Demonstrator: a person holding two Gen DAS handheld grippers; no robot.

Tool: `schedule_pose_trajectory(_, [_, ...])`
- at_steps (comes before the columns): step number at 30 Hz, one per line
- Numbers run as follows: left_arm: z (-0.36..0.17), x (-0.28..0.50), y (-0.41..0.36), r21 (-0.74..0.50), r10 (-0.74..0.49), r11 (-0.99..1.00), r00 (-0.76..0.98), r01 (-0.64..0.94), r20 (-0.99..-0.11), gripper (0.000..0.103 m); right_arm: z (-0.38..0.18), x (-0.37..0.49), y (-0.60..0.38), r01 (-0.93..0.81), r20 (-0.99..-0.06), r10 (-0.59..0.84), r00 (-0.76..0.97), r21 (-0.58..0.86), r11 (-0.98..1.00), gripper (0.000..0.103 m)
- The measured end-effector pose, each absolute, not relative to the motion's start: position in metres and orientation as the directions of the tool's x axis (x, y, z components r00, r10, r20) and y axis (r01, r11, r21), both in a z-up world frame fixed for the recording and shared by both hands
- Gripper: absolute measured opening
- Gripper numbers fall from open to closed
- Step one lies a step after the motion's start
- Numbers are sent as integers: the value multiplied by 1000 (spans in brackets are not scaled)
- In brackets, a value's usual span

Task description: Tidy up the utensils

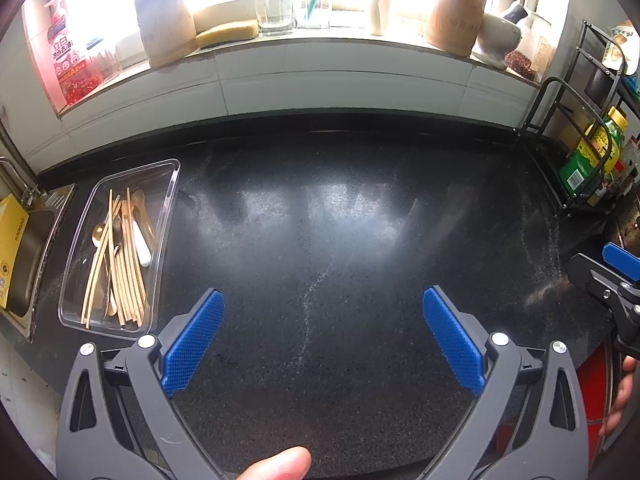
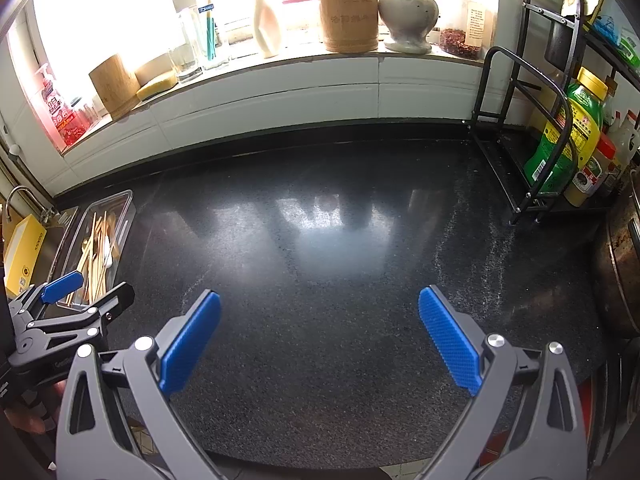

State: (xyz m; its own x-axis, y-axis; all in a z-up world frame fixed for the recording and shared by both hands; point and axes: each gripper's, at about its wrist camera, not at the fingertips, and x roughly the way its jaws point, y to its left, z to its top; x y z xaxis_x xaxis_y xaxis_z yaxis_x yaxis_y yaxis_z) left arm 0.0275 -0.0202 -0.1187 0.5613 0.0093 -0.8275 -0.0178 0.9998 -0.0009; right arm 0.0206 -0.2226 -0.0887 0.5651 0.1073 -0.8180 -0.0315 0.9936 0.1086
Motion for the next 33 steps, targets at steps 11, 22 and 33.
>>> schedule_pose_trajectory(11, [-120,28,-21,2,14,1000,554,-23,-833,97,-88,21,-220,-41,-819,112,563,108,993,96])
schedule_pose_trajectory(22, [-121,30,-21,3,14,1000,550,-21,-835,97,-89,24,-216,-48,-820,115,561,106,993,96])
schedule_pose_trajectory(33, [-123,35,-20,4,12,1000,544,-15,-839,97,-92,31,-215,-49,-824,116,554,107,993,96])
